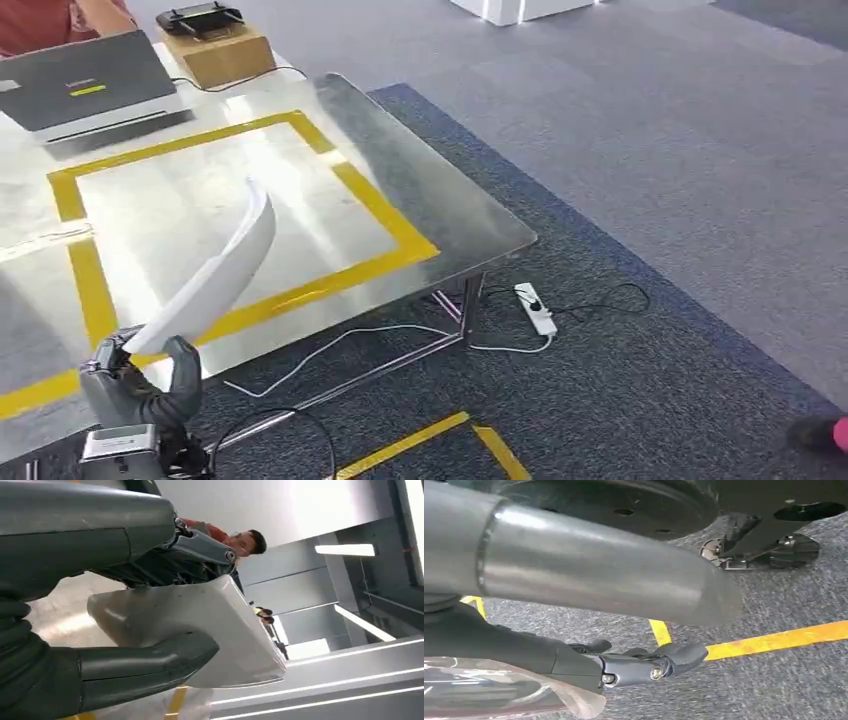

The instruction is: Take the parts from the cabinet and place them on the table.

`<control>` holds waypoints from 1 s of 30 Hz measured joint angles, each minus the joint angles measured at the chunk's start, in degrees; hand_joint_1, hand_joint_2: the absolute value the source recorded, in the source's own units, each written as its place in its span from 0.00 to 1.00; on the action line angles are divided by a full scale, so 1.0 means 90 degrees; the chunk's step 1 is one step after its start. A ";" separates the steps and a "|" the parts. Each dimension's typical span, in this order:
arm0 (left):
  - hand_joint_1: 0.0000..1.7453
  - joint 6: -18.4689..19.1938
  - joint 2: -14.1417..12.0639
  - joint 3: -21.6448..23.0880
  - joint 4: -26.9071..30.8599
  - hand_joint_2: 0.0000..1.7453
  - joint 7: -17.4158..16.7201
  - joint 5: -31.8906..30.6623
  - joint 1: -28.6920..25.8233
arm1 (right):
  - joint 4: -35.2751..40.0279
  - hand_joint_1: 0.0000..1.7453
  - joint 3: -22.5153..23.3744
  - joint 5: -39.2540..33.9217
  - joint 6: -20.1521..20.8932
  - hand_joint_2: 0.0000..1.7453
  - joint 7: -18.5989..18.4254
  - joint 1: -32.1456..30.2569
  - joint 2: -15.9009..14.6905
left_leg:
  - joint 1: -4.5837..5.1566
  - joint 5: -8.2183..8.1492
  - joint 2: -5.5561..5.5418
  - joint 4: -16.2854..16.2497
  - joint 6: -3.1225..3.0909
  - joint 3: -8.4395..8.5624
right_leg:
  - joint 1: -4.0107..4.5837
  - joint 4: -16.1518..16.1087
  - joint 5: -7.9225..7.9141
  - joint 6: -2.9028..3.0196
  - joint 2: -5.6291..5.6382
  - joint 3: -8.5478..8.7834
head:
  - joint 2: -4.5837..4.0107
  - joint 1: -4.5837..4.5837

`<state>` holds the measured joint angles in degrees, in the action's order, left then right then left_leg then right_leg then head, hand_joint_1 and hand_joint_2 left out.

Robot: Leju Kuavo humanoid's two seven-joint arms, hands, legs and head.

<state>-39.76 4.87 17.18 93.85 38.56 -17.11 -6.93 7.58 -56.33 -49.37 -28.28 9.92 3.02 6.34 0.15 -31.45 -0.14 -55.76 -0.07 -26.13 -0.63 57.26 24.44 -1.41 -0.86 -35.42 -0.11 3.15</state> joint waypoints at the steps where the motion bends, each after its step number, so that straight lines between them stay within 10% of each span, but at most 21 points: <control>1: 1.00 0.0000 0.0000 0.0000 0.0000 1.00 0.0002 0.0000 0.0001 | 0.0000 0.00 0.0000 0.0000 0.0000 0.00 0.0000 0.0000 0.0000 | 0.0012 0.0032 -0.0010 -0.0018 -0.0044 -0.0035 | -0.0013 -0.0011 -0.0046 -0.0051 -0.0012 -0.0009 | 0.0000 -0.0007; 4: 1.00 0.0000 -0.0002 0.0000 0.0000 1.00 0.0000 0.0007 -0.0007 | -0.0005 0.00 0.0000 -0.0002 0.0000 0.00 0.0000 -0.0006 0.0000 | 0.0013 0.0200 -0.0007 0.0001 -0.0179 -0.0162 | -0.0024 -0.0056 -0.0188 -0.0177 -0.0005 -0.0032 | 0.0000 -0.0010; 6: 1.00 0.0000 0.0012 0.0002 0.0000 1.00 0.0000 0.0007 0.0011 | -0.0007 0.00 0.0000 -0.0002 0.0000 0.00 0.0000 -0.0003 -0.0002 | -0.0015 0.0287 0.0009 0.0019 -0.0269 -0.0302 | -0.0041 0.0306 0.0362 -0.0207 0.0061 -0.0262 | 0.0000 0.0032; 9: 1.00 0.0000 0.0015 0.0000 0.0000 1.00 0.0000 0.0010 -0.0002 | -0.0007 0.00 0.0000 -0.0002 0.0000 0.00 -0.0005 -0.0009 -0.0002 | 0.0010 0.0465 0.0013 0.0009 -0.0312 -0.0532 | -0.0046 0.1759 0.1189 -0.0259 0.0074 -0.0658 | 0.0000 0.0046; 11: 1.00 0.0000 0.0015 0.0000 -0.0002 1.00 0.0000 0.0010 -0.0007 | -0.0007 0.00 0.0000 -0.0002 0.0000 0.00 -0.0007 -0.0010 -0.0002 | 0.0018 0.0556 0.0014 0.0002 -0.0300 -0.0653 | -0.0046 0.1879 0.0988 -0.0258 0.0074 -0.0506 | 0.0000 0.0044; 13: 1.00 -0.0007 0.0015 0.0000 -0.0002 1.00 0.0000 0.0007 -0.0008 | -0.0007 0.00 0.0000 0.0000 -0.0002 0.00 -0.0022 -0.0008 -0.0002 | 0.0023 0.0625 0.0002 -0.0004 -0.0268 -0.0720 | -0.0044 0.0903 0.0624 -0.0206 0.0077 0.0231 | 0.0000 0.0042; 15: 1.00 -0.0010 0.0015 -0.0002 -0.0002 1.00 0.0002 0.0007 -0.0007 | -0.0007 0.00 0.0000 0.0022 -0.0005 0.00 -0.0034 0.0015 -0.0005 | 0.0066 0.0652 -0.0001 -0.0056 -0.0212 -0.0765 | -0.0003 -0.0193 0.0666 -0.0145 0.0094 0.1043 | 0.0000 0.0063; 18: 1.00 -0.0012 0.0012 -0.0002 -0.0005 1.00 0.0000 0.0007 -0.0011 | -0.0007 0.00 -0.0012 0.0039 -0.0005 0.00 -0.0056 0.0003 -0.0002 | 0.0071 0.0695 0.0003 -0.0126 -0.0169 -0.0827 | -0.0027 -0.0317 0.0697 -0.0120 0.0100 0.0959 | 0.0000 0.0058; 19: 1.00 -0.0012 0.0015 -0.0002 -0.0005 1.00 0.0000 0.0002 -0.0014 | -0.0007 0.00 -0.0015 0.0039 -0.0005 0.00 -0.0061 -0.0005 -0.0002 | 0.0073 0.0728 0.0002 -0.0122 -0.0352 -0.0834 | -0.0016 -0.0308 0.0695 -0.0124 0.0091 0.0950 | 0.0000 0.0063; 20: 1.00 -0.0012 0.0012 -0.0002 -0.0005 1.00 0.0000 0.0002 -0.0015 | -0.0007 0.00 -0.0015 0.0036 -0.0005 0.00 -0.0070 -0.0015 -0.0002 | 0.0071 0.0716 0.0001 -0.0118 -0.0375 -0.0826 | -0.0003 -0.0309 0.0698 -0.0119 0.0089 0.0915 | 0.0000 0.0068; 30: 1.00 -0.0029 0.0012 -0.0002 -0.0005 1.00 0.0002 0.0002 -0.0016 | -0.0010 0.00 -0.0017 0.0044 -0.0005 0.00 -0.0085 -0.0007 -0.0002 | 0.0056 0.0765 -0.0002 -0.0121 -0.0315 -0.0823 | 0.0015 -0.0284 0.0691 -0.0074 0.0062 0.0915 | 0.0000 0.0059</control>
<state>-40.02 4.98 17.16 93.81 38.58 -17.09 -7.07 7.50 -56.48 -48.98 -28.33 9.16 2.96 6.32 0.66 -24.56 -0.16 -56.85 -2.90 -33.53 -0.50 54.70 30.66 -2.07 -0.30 -27.18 -0.11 3.67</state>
